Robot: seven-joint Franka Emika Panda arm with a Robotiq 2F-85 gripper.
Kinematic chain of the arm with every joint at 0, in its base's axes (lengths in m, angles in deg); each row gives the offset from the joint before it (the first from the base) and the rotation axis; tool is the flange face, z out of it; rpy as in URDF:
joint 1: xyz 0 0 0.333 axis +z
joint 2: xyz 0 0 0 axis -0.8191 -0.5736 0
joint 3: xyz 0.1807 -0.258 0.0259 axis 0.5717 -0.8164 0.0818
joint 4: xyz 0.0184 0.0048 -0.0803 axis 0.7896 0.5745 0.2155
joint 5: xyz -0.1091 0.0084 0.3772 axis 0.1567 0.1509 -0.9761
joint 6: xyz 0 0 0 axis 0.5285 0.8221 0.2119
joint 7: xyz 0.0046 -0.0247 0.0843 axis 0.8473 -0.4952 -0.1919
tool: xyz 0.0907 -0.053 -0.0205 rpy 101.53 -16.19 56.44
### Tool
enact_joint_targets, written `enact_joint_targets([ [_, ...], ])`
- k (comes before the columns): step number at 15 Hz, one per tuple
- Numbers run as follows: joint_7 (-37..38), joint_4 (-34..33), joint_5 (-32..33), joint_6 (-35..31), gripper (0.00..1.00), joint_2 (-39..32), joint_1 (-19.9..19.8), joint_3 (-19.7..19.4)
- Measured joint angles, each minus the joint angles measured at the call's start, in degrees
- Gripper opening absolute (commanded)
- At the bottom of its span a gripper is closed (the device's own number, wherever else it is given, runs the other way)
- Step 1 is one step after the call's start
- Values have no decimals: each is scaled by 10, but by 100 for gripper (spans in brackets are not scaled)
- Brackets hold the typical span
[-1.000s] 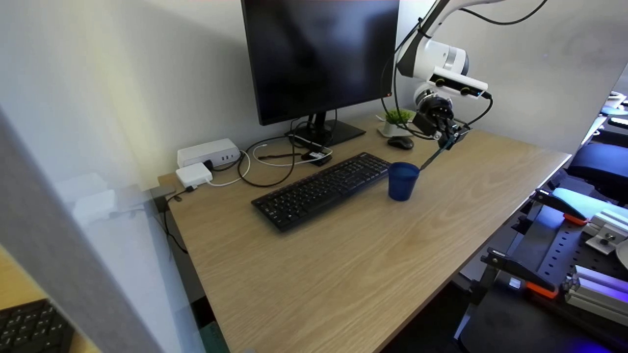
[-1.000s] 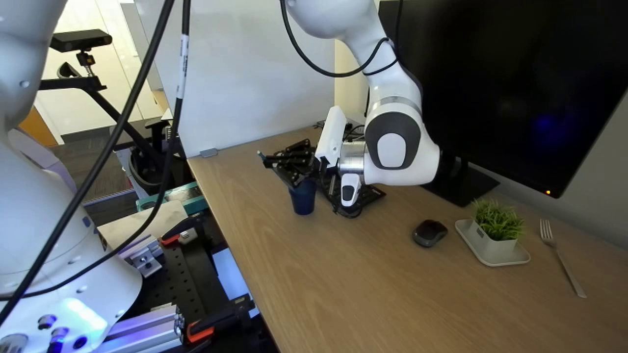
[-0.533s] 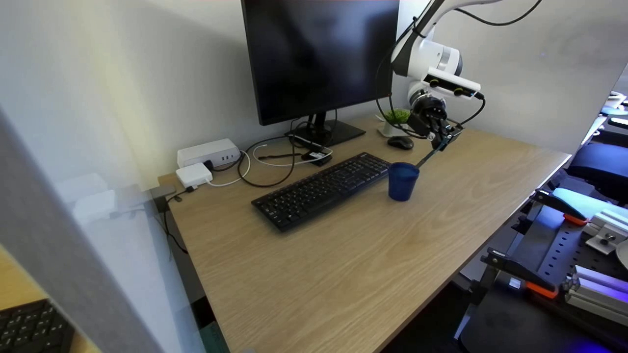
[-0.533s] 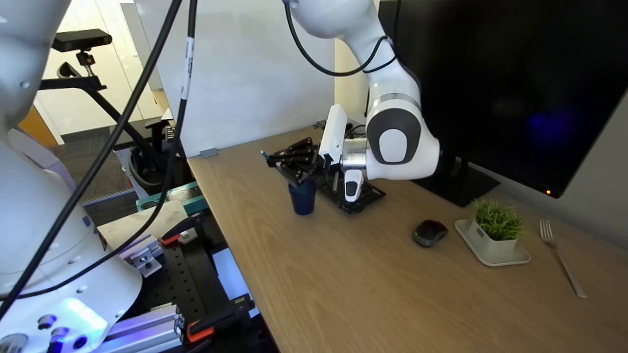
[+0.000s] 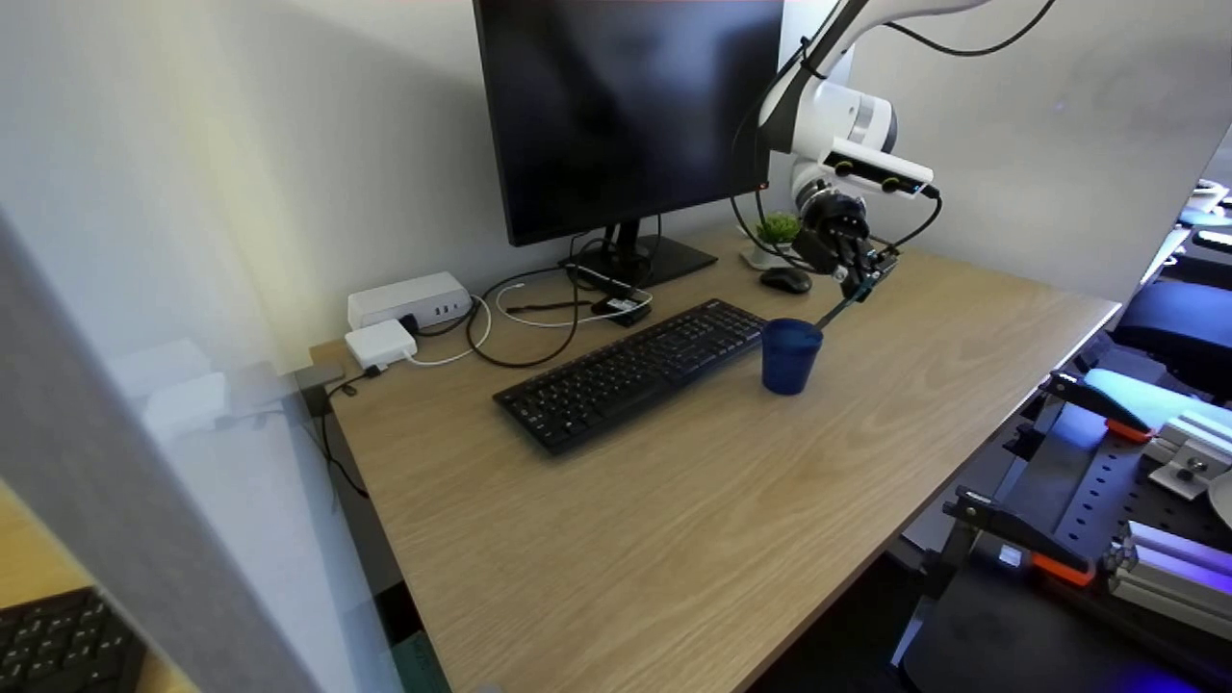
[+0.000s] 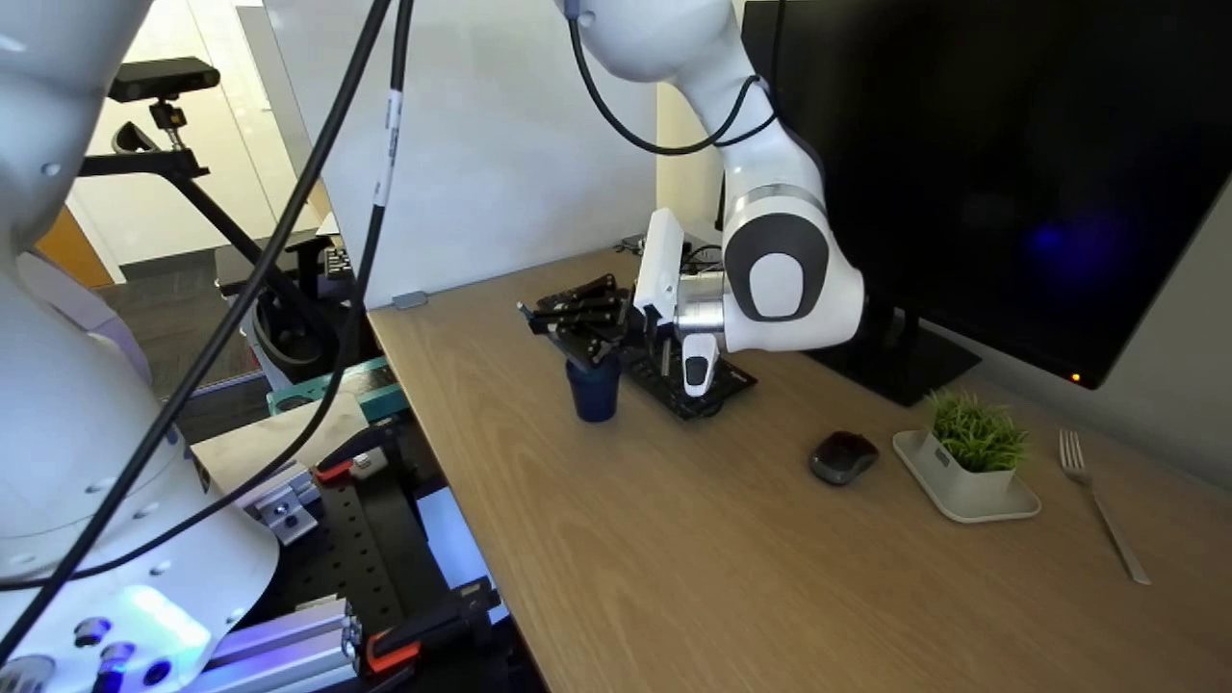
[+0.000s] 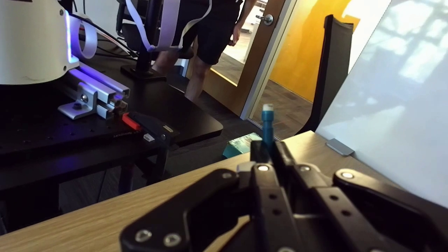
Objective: Put the pen in the cup
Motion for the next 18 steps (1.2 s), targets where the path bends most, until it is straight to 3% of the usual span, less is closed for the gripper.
enact_joint_targets([
  [12,0,-28,36,-21,3,-28,1,9],
  [13,0,-30,37,-22,33,-28,1,10],
  [14,0,-30,37,-23,34,-28,1,10],
  [18,0,-32,37,-27,61,-28,1,10],
])
